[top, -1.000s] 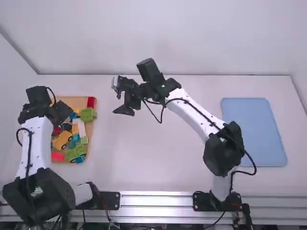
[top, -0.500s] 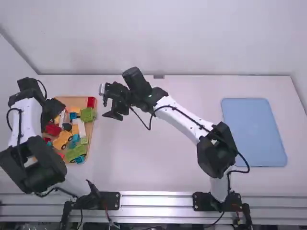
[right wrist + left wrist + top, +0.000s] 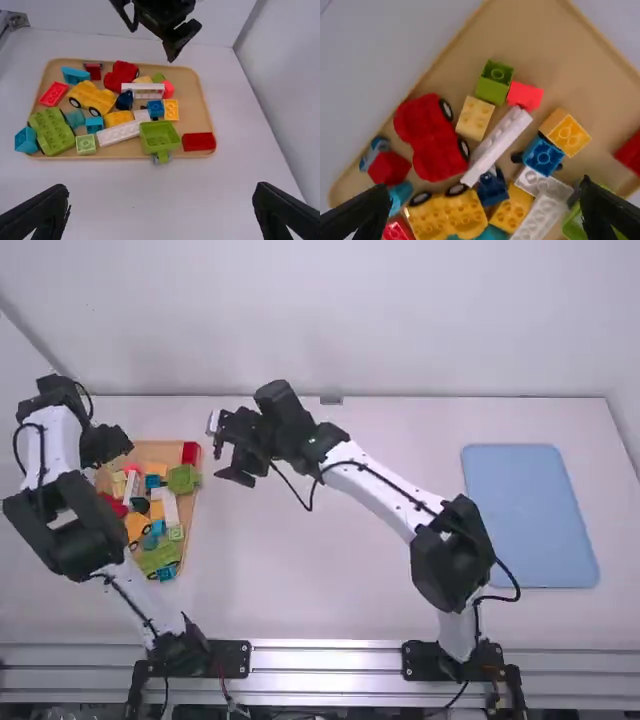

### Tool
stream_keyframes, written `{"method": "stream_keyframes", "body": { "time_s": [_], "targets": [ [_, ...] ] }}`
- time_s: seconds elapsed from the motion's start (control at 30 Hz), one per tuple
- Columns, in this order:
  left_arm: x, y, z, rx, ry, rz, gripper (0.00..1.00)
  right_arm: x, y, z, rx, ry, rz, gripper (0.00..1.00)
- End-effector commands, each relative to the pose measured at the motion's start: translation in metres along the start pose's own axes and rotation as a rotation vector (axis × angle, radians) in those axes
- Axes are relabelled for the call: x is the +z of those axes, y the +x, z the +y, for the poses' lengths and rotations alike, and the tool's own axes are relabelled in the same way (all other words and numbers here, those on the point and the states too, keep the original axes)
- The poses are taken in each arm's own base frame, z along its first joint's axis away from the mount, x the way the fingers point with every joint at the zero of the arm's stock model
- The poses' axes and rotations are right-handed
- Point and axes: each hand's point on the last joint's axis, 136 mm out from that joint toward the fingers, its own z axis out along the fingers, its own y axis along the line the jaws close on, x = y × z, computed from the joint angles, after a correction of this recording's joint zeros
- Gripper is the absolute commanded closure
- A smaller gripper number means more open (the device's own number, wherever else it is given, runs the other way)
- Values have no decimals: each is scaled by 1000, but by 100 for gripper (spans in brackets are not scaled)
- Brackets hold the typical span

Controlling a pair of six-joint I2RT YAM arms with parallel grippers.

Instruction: Assemble lego blocks to make yellow taxi

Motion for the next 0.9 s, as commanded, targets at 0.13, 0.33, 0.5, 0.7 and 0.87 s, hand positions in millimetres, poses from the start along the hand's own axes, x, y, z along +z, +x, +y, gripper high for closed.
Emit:
{"method": "stream_keyframes", "body": {
  "time_s": [0.13, 0.33, 0.5, 0.7, 0.87],
  "targets": [
    [50, -7, 0, 200, -7, 95, 28, -1, 4, -5, 9, 8, 3, 2],
    [76, -5, 0, 253, -3, 121, 46, -1, 5, -7, 9, 13, 3, 2],
    [81, -7, 9, 216, -8, 110, 56, -3, 9, -16, 12, 55, 22, 2],
    [80, 1, 2, 203, 69, 140, 67, -3, 7, -19, 4, 65, 15, 2],
    [53, 6, -19, 106, 206, 152, 39, -4, 7, -20, 5, 67, 13, 2]
  ]
}}
